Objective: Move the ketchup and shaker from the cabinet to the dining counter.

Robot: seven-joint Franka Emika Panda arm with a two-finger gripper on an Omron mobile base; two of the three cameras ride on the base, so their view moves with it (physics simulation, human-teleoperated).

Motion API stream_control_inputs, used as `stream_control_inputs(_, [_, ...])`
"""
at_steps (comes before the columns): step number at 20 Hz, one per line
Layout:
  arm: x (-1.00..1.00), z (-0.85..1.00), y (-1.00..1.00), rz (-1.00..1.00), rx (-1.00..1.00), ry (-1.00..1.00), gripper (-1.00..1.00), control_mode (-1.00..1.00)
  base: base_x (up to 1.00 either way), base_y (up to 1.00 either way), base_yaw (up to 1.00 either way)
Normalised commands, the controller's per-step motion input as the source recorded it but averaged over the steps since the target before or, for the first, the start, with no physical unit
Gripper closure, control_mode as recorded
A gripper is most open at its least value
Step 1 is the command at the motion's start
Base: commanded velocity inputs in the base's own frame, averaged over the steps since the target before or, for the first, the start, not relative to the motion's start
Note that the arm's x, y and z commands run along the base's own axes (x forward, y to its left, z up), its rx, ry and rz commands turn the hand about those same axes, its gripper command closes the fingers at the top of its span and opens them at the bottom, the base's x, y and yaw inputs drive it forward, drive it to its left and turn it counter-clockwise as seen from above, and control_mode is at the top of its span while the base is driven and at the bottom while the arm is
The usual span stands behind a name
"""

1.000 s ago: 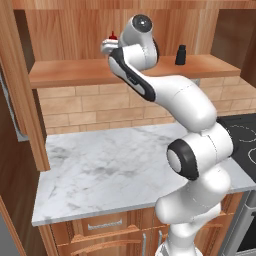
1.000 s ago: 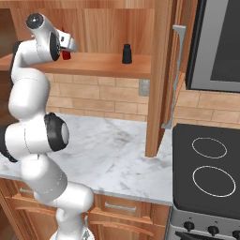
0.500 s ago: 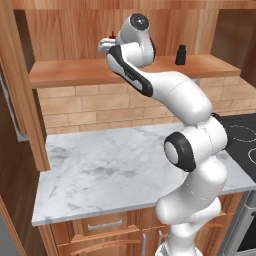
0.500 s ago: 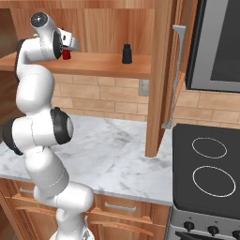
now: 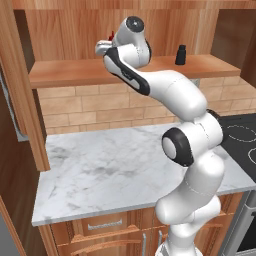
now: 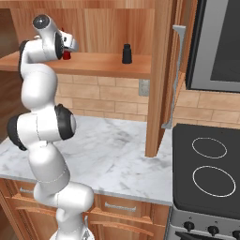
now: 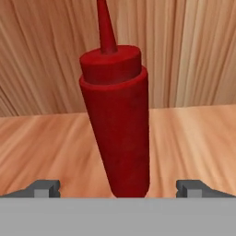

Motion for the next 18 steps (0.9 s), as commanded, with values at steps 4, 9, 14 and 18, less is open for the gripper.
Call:
stream_control_inputs(4, [0.16,-0.06,0.00,0.00,0.00,0.00,-1.00,-1.00,0.00,0.00,0.00])
stream_control_inputs(9, [0.14,0.00,0.00,0.00,0.00,0.00,-1.00,-1.00,0.00,0.00,0.00])
stream_control_inputs(14, [0.10,0.00,0.00,0.00,0.00,0.00,-1.00,-1.00,0.00,0.00,0.00])
stream_control_inputs(18, [0.11,-0.03,0.00,0.00,0.00,0.05,-1.00,-1.00,0.00,0.00,0.00])
